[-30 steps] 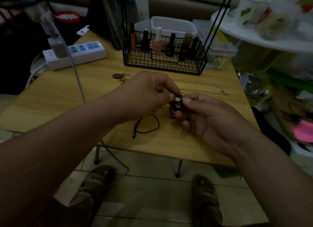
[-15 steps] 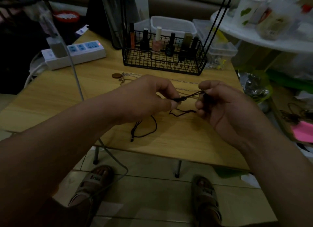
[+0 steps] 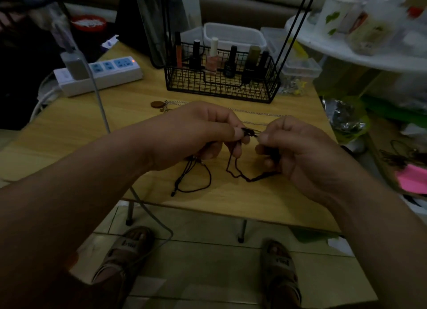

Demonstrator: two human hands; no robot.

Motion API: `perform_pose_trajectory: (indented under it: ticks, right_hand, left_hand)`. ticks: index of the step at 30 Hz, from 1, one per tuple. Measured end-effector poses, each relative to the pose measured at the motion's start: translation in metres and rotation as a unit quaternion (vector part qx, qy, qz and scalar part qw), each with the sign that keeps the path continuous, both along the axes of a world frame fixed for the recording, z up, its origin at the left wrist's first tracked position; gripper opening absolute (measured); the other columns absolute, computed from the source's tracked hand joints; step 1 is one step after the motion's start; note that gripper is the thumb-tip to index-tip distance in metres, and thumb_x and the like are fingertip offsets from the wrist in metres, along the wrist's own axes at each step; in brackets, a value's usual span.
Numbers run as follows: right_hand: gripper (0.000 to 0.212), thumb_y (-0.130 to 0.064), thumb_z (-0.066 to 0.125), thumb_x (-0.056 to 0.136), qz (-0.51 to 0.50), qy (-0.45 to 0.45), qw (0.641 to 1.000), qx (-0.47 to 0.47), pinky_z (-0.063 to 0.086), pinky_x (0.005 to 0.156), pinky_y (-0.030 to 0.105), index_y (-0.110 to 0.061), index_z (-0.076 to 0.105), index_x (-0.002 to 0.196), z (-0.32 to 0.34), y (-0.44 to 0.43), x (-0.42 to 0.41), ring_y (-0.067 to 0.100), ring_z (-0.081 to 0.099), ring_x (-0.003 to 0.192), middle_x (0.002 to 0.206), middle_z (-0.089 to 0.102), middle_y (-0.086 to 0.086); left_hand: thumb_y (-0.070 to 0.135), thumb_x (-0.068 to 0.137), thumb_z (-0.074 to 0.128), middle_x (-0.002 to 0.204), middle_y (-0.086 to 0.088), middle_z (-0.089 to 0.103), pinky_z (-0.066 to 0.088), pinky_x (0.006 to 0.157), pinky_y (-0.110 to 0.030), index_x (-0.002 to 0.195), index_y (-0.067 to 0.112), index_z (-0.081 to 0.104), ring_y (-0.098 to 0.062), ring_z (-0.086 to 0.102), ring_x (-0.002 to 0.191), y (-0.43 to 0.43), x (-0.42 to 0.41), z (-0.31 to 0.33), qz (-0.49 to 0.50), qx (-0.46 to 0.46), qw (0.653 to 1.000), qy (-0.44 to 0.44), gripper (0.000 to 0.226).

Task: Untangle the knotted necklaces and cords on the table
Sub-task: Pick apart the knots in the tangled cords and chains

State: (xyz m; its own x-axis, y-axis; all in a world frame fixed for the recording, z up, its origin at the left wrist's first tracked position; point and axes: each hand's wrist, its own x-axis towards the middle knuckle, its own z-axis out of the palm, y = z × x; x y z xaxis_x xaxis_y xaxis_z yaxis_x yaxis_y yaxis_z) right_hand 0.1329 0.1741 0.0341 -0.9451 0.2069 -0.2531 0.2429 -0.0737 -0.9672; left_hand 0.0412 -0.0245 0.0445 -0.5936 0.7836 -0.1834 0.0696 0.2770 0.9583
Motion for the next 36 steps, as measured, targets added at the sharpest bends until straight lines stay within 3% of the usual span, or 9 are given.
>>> perform_pose_trajectory:
  ticks: [3, 7, 11, 21, 24, 26, 29, 33, 36]
  right_hand:
    - [0.024, 0.012, 0.055, 0.089, 0.042, 0.004, 0.999, 0.011, 0.048, 0.054, 0.025, -0.008, 0.066, 0.097, -0.001, -0.003, 0.001, 0.015, 0.061, 0.069, 0.084, 0.063, 0.005]
    - [0.020, -0.003, 0.058, 0.092, 0.068, 0.009, 0.995, 0.068, 0.045, 0.059, 0.025, -0.010, 0.072, 0.105, -0.001, -0.004, 0.000, 0.014, 0.053, 0.073, 0.087, 0.063, 0.000]
    - [0.007, -0.025, 0.072, 0.091, 0.053, 0.026, 0.986, 0.154, 0.044, 0.065, 0.031, -0.019, 0.075, 0.091, -0.002, -0.005, 0.000, 0.016, 0.049, 0.071, 0.078, 0.057, 0.002]
    - [0.018, -0.020, 0.064, 0.094, 0.003, 0.031, 0.980, 0.199, 0.042, 0.063, 0.032, -0.022, 0.071, 0.078, 0.002, 0.009, -0.001, 0.011, 0.049, 0.065, 0.070, 0.060, -0.007]
    - [0.014, -0.024, 0.066, 0.095, 0.050, -0.001, 0.949, 0.310, 0.040, 0.065, 0.029, -0.020, 0.072, 0.083, 0.005, 0.015, 0.004, 0.002, 0.054, 0.062, 0.072, 0.065, -0.013]
    - [0.011, -0.026, 0.067, 0.096, 0.092, -0.015, 0.930, 0.356, 0.037, 0.063, 0.027, -0.022, 0.073, 0.087, 0.004, 0.016, 0.006, -0.009, 0.055, 0.058, 0.067, 0.066, -0.021]
    - [0.010, -0.026, 0.067, 0.097, 0.104, -0.011, 0.927, 0.359, 0.036, 0.062, 0.025, -0.025, 0.074, 0.089, 0.001, 0.014, 0.008, -0.014, 0.054, 0.057, 0.064, 0.064, -0.026]
    - [0.011, -0.030, 0.067, 0.098, 0.091, 0.003, 0.928, 0.361, 0.038, 0.063, 0.025, -0.026, 0.073, 0.090, -0.006, 0.007, 0.004, -0.012, 0.054, 0.057, 0.066, 0.065, -0.024]
    - [0.010, -0.031, 0.068, 0.097, 0.090, 0.015, 0.930, 0.356, 0.041, 0.068, 0.025, -0.026, 0.074, 0.090, -0.009, 0.005, 0.000, -0.008, 0.057, 0.065, 0.082, 0.072, -0.014]
  left_hand:
    - [0.014, 0.104, 0.056, 0.084, -0.001, 0.073, 0.036, 0.050, -0.020, 0.102, 0.009, 0.069, -0.010, 0.044, 0.056, 0.000, -0.001, -0.001, 0.007, 0.007, 1.000, 0.005, 0.014]
    - [0.014, 0.104, 0.057, 0.067, 0.009, 0.068, 0.033, 0.048, -0.019, 0.097, 0.011, 0.068, -0.008, 0.042, 0.053, -0.001, -0.002, -0.002, 0.005, -0.001, 1.000, 0.027, 0.014]
    - [0.017, 0.102, 0.062, 0.078, 0.001, 0.072, 0.037, 0.050, -0.019, 0.100, 0.012, 0.071, -0.011, 0.046, 0.056, -0.003, -0.002, -0.004, 0.006, -0.014, 0.998, 0.055, 0.010]
    - [0.011, 0.101, 0.058, 0.110, 0.001, 0.076, 0.047, 0.057, -0.033, 0.125, 0.029, 0.063, -0.014, 0.054, 0.061, -0.011, -0.014, 0.000, 0.005, -0.085, 0.995, 0.060, 0.031]
    - [0.019, 0.102, 0.061, 0.103, -0.003, 0.074, 0.044, 0.056, -0.028, 0.117, 0.029, 0.067, -0.012, 0.054, 0.064, -0.017, -0.017, 0.007, 0.030, -0.113, 0.990, 0.076, 0.020]
    - [0.030, 0.103, 0.060, 0.092, 0.003, 0.075, 0.045, 0.053, -0.021, 0.108, 0.027, 0.070, -0.002, 0.055, 0.058, -0.020, -0.019, 0.011, 0.030, -0.161, 0.975, 0.152, 0.011]
    - [0.045, 0.102, 0.059, 0.082, 0.005, 0.070, 0.045, 0.060, -0.027, 0.093, 0.030, 0.070, -0.002, 0.061, 0.067, -0.019, -0.021, 0.008, -0.004, -0.245, 0.927, 0.283, 0.021]
    - [0.049, 0.101, 0.058, 0.091, 0.015, 0.055, 0.036, 0.063, -0.027, 0.092, 0.035, 0.060, -0.003, 0.051, 0.082, -0.016, -0.021, -0.003, -0.045, -0.330, 0.877, 0.348, 0.017]
    - [0.047, 0.098, 0.062, 0.107, 0.009, 0.057, 0.044, 0.074, -0.030, 0.105, 0.033, 0.061, -0.009, 0.054, 0.093, -0.014, -0.020, -0.008, -0.027, -0.311, 0.871, 0.379, 0.016]
